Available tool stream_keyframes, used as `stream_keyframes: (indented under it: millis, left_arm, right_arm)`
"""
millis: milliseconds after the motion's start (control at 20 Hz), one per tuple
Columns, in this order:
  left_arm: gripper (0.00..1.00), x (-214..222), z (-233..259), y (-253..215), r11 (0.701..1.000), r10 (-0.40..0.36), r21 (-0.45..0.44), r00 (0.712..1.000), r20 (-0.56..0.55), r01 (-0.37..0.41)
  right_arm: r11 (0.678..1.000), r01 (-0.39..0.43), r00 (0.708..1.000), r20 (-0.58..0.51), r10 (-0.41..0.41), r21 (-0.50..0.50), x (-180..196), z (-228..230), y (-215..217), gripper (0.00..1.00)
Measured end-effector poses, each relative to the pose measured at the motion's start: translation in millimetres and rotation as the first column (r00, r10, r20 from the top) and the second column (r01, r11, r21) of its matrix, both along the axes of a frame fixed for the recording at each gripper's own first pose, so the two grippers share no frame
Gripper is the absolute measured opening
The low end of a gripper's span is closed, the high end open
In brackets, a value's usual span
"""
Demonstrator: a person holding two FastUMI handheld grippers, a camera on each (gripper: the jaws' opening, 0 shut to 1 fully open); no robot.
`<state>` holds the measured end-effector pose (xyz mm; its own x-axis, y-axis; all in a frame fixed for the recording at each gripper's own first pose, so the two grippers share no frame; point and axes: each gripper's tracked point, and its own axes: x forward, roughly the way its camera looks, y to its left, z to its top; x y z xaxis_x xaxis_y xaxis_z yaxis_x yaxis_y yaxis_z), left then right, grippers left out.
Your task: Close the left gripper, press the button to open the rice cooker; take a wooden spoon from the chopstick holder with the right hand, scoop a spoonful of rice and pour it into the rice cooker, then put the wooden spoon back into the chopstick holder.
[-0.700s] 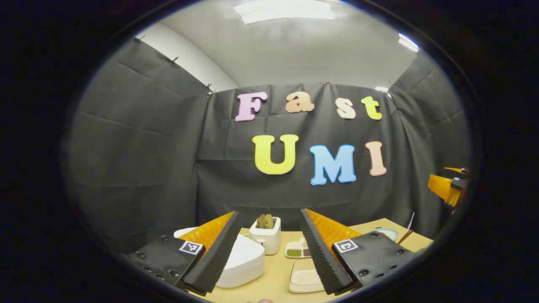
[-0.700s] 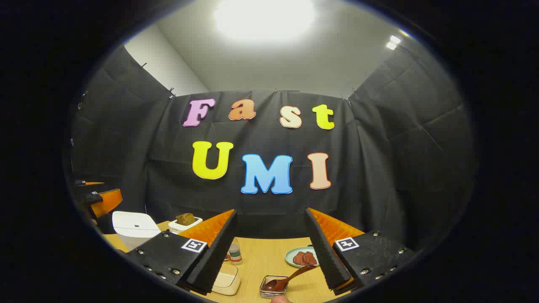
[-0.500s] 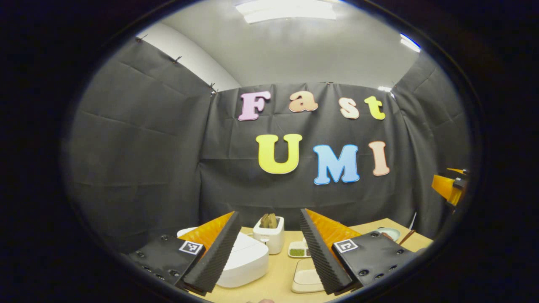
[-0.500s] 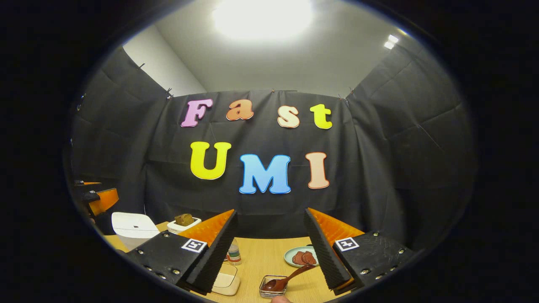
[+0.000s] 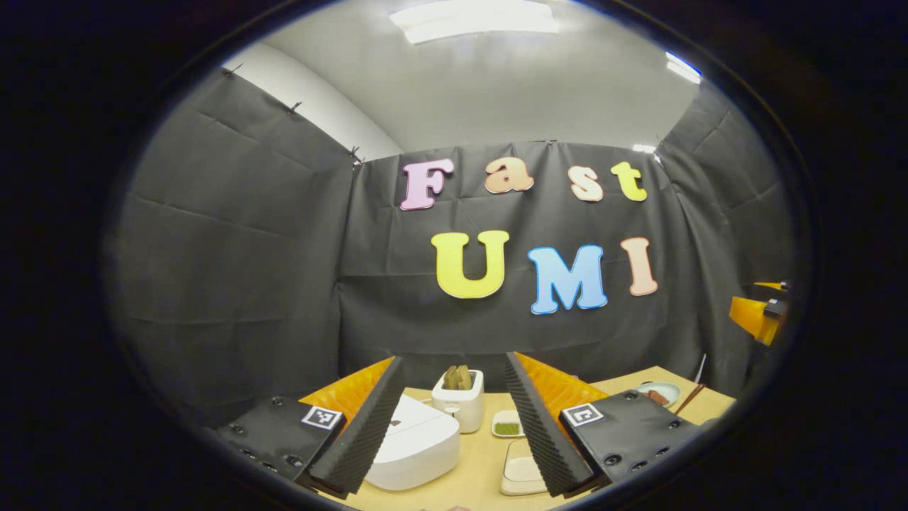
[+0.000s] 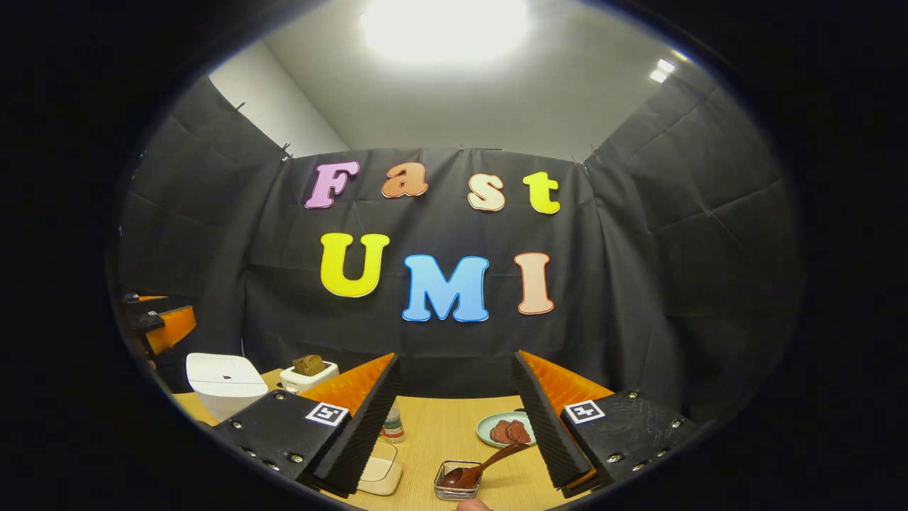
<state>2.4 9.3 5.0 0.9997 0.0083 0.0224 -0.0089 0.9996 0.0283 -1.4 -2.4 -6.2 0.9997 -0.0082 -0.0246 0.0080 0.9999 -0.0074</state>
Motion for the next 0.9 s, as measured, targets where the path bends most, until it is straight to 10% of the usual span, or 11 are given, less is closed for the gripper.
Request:
stream_keyframes:
  millis: [400,700,800,900]
  left_arm:
    - [0.82,2,6,4,1.000,-0.014,0.008,1.000,0.001,0.014]
    - [0.46,9,4,15,1.000,-0.011,0.006,1.000,-0.018,0.011]
    - [0.12,12,3,21,1.000,-0.014,-0.001,1.000,-0.019,0.014]
    - [0.09,16,3,28,1.000,-0.013,-0.005,1.000,-0.023,0.012]
  right_arm:
    - [1.000,-0.002,1.000,-0.004,0.002,0.005,2,0,1,0.95]
    - [1.000,-0.008,1.000,0.002,0.008,-0.002,3,1,8,0.95]
    - [1.000,-0.004,1.000,0.000,0.004,-0.010,4,-3,9,0.95]
    - [1.000,-0.005,1.000,-0.007,0.005,-0.011,4,-6,12,0.95]
